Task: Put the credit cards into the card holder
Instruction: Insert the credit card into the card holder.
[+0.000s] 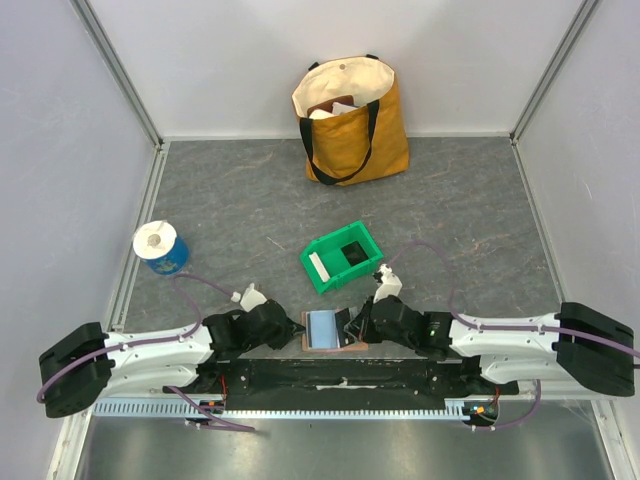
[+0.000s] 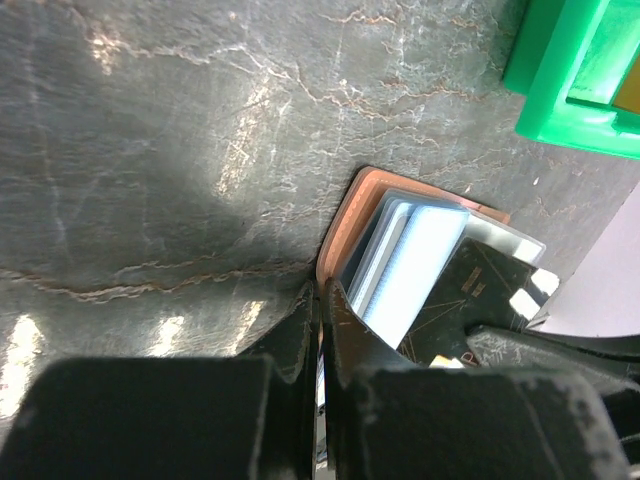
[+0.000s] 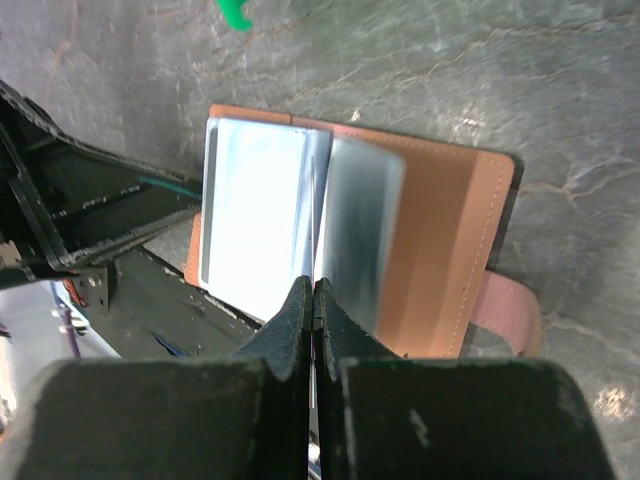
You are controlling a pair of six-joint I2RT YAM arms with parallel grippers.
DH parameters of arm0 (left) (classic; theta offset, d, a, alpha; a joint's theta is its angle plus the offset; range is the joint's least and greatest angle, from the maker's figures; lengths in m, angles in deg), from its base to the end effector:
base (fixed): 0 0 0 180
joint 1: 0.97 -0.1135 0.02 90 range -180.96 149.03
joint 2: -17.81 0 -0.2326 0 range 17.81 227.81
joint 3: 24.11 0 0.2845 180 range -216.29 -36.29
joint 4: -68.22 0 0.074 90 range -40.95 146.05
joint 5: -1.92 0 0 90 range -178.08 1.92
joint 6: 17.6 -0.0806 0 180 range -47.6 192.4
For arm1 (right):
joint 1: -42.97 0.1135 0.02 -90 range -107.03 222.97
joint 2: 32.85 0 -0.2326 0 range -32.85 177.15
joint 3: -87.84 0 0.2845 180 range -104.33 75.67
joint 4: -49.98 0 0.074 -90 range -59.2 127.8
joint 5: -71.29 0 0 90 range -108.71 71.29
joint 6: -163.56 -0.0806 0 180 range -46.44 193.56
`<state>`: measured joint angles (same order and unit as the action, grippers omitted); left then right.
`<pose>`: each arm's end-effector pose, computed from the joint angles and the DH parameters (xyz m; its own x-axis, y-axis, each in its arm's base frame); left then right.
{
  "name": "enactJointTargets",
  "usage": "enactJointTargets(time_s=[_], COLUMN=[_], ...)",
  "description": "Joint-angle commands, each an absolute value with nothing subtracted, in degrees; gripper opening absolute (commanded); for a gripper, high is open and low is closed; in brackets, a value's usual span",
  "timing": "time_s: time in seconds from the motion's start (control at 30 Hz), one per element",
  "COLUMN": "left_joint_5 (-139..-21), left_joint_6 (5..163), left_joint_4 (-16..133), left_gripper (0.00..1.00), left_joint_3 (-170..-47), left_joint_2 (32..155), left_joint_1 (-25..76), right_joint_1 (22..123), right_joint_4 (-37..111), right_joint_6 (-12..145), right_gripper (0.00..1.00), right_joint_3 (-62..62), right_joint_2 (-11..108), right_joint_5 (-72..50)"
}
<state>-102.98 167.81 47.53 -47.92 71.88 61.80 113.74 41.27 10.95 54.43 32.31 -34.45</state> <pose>0.1214 -0.1905 0.0405 -0.7482 -0.6487 -0.1394 -0.4278 0.6322 -0.6460 0.1127 0.2567 0.0765 -0.8449 0.1726 -0.5063 -0.1970 0.7795 0.5946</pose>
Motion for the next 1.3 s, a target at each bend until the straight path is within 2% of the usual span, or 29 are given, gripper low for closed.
enactJointTargets(time_s=[0.0,0.37,0.83,1.27], left_joint_5=[-104.1,-103.8,-104.2,-104.5], left_joint_6=[165.6,166.4,167.4,168.0], left_joint_4=[41.9,41.8,41.5,41.8], left_gripper=[0.02,0.02,0.02,0.02], left_joint_3=[-45.9,-45.7,-44.9,-43.8], left_joint_2=[74.8,75.9,74.9,73.6], left_joint_1=[62.1,62.1,62.1,62.1], right_joint_1=[109.9,104.4,102.9,102.5], right_joint_4=[55.7,69.8,66.7,69.2], right_joint_6=[8.2,5.5,5.0,5.5], right_gripper=[0.0,0.0,0.0,0.0], right_joint_3=[59.4,65.4,67.8,67.5], right_joint_2=[30.8,33.8,29.7,34.2], right_joint_5=[-29.5,-21.6,-22.9,-21.8])
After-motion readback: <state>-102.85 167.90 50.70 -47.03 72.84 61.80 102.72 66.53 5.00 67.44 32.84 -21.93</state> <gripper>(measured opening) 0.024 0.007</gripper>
